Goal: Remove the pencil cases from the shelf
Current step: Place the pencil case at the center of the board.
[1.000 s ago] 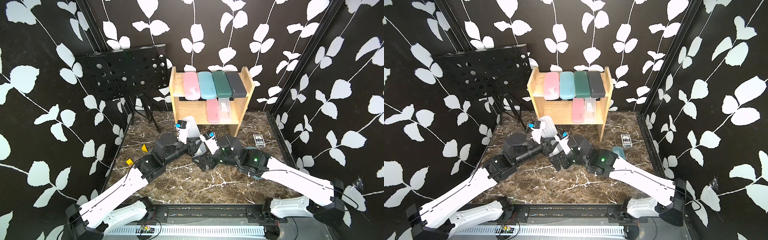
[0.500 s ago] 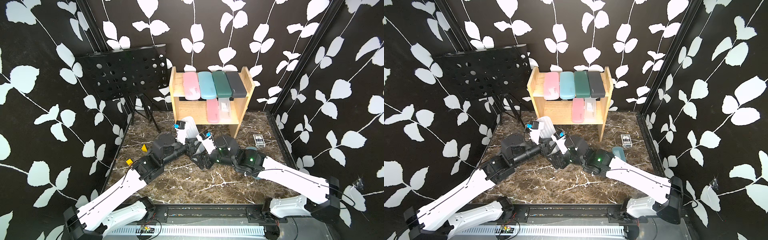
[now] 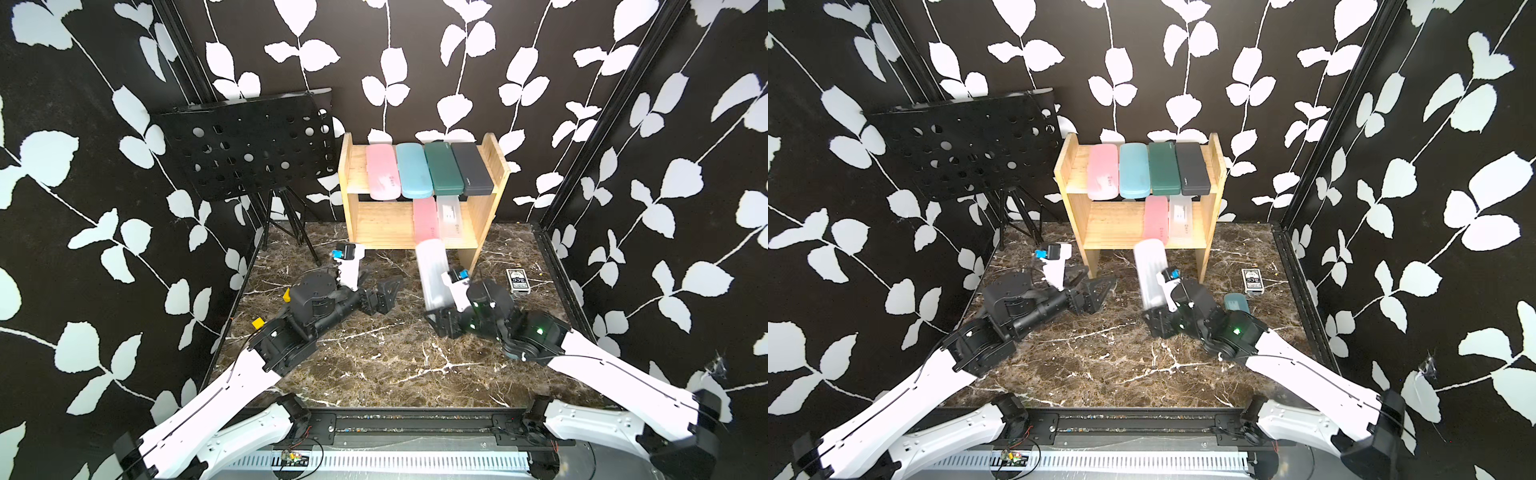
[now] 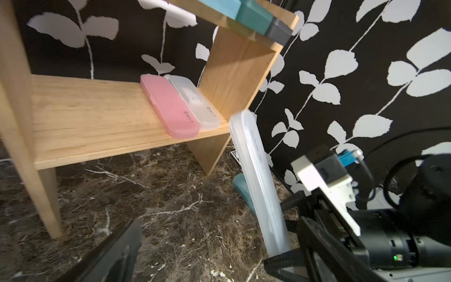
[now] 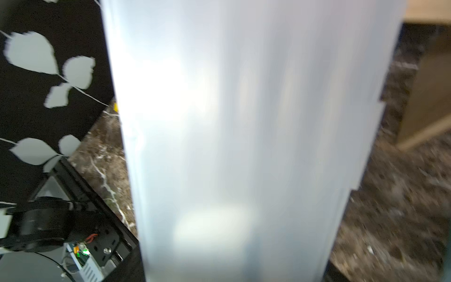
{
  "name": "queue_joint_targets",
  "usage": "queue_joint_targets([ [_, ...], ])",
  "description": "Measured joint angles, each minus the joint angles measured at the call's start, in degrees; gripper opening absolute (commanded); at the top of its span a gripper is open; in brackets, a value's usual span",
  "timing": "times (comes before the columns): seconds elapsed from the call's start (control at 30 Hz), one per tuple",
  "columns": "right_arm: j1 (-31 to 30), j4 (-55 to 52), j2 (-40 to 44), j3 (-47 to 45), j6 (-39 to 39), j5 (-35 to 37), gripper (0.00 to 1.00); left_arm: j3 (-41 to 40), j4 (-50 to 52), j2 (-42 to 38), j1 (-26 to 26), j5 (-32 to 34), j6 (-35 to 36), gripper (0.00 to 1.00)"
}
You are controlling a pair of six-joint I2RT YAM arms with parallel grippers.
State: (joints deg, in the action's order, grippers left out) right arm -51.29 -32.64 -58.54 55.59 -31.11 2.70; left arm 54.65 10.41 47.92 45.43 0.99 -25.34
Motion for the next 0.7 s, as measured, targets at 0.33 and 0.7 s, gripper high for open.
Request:
queue_joint_targets([
  [0.33, 8.6, -14.9, 4.1, -15.3, -8.1, 2.6, 0.63, -3.4, 1.8, -2.3, 0.0, 3.7, 1.3, 0.99],
  [0.7, 18.1, -15.4, -3.8, -16.7, -5.0, -0.4, 0.63, -5.3, 2.1, -0.6, 0.0, 3.5, 1.4, 0.99],
])
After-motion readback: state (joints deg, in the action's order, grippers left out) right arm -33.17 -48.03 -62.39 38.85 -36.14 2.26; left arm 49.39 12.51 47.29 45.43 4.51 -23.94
